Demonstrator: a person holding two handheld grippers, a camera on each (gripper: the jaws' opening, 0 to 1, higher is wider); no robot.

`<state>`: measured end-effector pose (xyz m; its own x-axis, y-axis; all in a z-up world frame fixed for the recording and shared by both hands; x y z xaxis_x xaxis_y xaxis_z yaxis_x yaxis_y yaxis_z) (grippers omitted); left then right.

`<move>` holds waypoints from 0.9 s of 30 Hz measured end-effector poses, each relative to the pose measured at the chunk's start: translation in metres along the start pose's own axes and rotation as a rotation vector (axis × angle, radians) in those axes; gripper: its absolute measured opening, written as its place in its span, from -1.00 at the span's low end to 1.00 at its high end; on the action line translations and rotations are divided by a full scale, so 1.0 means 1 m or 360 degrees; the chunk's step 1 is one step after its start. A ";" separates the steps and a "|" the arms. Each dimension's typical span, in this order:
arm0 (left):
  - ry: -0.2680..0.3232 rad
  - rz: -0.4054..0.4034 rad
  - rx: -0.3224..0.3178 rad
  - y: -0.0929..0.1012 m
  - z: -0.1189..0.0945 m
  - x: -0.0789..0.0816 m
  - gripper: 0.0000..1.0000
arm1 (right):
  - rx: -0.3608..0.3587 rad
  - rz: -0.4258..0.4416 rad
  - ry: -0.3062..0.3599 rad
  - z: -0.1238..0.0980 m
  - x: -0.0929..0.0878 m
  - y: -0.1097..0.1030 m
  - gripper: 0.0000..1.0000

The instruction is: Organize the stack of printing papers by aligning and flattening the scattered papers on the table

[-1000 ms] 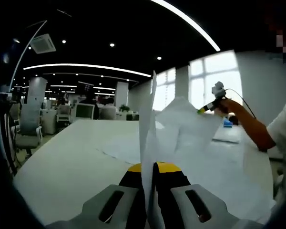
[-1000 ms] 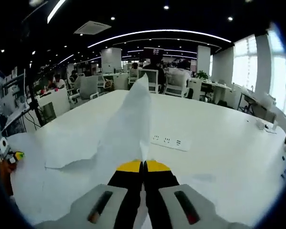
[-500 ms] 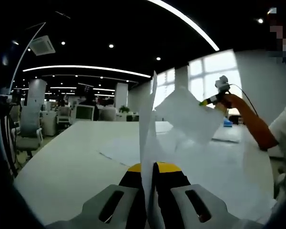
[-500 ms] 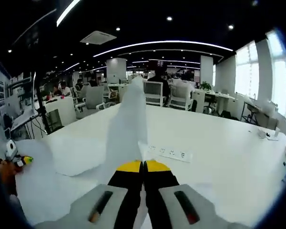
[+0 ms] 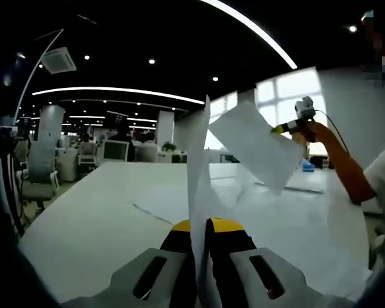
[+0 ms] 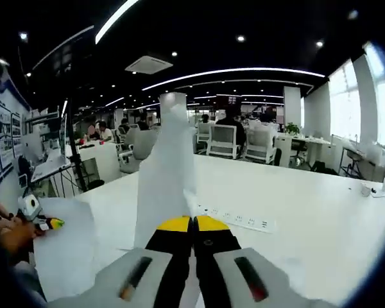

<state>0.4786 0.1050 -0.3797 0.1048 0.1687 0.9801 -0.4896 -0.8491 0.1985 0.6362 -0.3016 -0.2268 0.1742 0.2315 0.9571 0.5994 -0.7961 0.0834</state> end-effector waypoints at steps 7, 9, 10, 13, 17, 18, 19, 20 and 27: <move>0.0009 -0.0005 0.0014 -0.001 0.000 0.001 -0.89 | 0.0059 -0.0042 0.0007 0.005 0.005 -0.016 -1.00; 0.0011 -0.0010 0.0016 -0.001 0.000 0.001 -0.89 | 0.0090 -0.0050 0.0023 0.007 0.008 -0.020 -1.00; 0.0014 -0.0014 0.0018 -0.002 -0.001 0.001 -0.89 | 0.0104 -0.0049 0.0032 0.007 0.009 -0.022 -1.00; 0.0037 -0.0021 0.0024 -0.002 -0.002 0.004 -0.89 | 0.0145 -0.0049 0.0047 0.010 0.012 -0.028 -1.00; 0.0074 -0.0047 0.0031 -0.003 -0.005 0.007 -0.89 | 0.0198 -0.0044 0.0083 0.010 0.017 -0.037 -1.00; 0.0080 -0.0053 0.0032 -0.004 -0.006 0.007 -0.89 | 0.0207 -0.0040 0.0092 0.010 0.018 -0.038 -1.00; 0.0089 -0.0065 0.0032 -0.004 -0.006 0.008 -0.89 | 0.0228 -0.0025 0.0117 0.010 0.020 -0.040 -1.00; 0.0093 -0.0077 0.0033 -0.005 -0.007 0.009 -0.89 | 0.0248 -0.0011 0.0131 0.010 0.022 -0.041 -1.00; 0.0082 -0.0147 0.0021 -0.003 -0.006 0.008 -0.89 | 0.0341 0.0047 0.0165 0.011 0.024 -0.047 -1.00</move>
<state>0.4753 0.1121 -0.3720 0.1041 0.2715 0.9568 -0.4685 -0.8352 0.2880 0.6209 -0.2526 -0.2111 0.1198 0.1422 0.9826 0.7493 -0.6623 0.0045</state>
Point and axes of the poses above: the point that each gripper's makers call its tool centre point, and the gripper's own axes: z roughly forward along the fingers, y roughly to its right, x roughly out of its top, the point moved 5 cm from there along -z, roughly backward along the fingers, and after that the axes turned 7 degrees about -z, right-handed, at the moved point
